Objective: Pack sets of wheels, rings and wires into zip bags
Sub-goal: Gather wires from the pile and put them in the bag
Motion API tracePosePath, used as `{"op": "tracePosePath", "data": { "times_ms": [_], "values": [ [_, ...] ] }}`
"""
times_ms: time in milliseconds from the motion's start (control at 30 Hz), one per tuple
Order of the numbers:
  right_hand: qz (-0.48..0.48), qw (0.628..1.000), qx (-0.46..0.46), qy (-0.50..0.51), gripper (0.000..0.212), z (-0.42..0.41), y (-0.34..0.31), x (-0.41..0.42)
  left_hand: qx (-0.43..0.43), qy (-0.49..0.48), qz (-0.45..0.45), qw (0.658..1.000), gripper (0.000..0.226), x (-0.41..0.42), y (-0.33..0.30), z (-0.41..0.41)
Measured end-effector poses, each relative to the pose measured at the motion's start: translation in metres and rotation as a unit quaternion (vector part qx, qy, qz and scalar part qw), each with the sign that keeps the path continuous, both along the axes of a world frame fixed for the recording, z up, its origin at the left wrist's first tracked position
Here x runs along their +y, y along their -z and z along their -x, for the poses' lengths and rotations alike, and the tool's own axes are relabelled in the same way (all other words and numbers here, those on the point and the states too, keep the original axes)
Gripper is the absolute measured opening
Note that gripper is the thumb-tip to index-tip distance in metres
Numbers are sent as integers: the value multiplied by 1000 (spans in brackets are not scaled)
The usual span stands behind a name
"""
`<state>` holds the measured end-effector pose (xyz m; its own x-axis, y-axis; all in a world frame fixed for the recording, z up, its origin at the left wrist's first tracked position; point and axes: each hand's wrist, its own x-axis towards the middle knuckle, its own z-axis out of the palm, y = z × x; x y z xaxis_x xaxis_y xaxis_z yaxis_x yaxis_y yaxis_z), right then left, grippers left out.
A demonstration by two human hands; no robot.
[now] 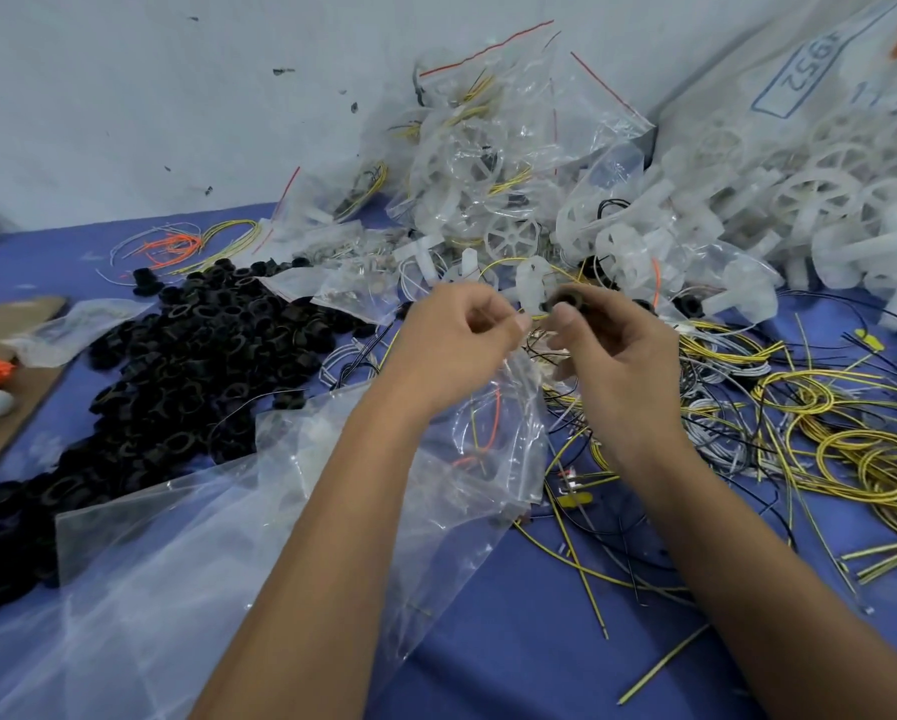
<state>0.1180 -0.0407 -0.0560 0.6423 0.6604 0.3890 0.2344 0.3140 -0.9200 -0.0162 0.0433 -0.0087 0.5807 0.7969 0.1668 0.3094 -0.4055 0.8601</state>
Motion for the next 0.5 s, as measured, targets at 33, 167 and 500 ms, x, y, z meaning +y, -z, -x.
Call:
{"op": "tracePosePath", "data": {
  "times_ms": [33,167,500],
  "values": [
    [1,999,45,6,10,-2,-1,0,38,38,-27,998,7,-1,-1,2],
    [7,981,194,12,19,-9,-4,-3,174,152,-78,970,37,-5,0,5],
    [49,990,127,-46,15,-4,-8,-5,112,96,-161,976,29,20,-17,42]
  ]
}}
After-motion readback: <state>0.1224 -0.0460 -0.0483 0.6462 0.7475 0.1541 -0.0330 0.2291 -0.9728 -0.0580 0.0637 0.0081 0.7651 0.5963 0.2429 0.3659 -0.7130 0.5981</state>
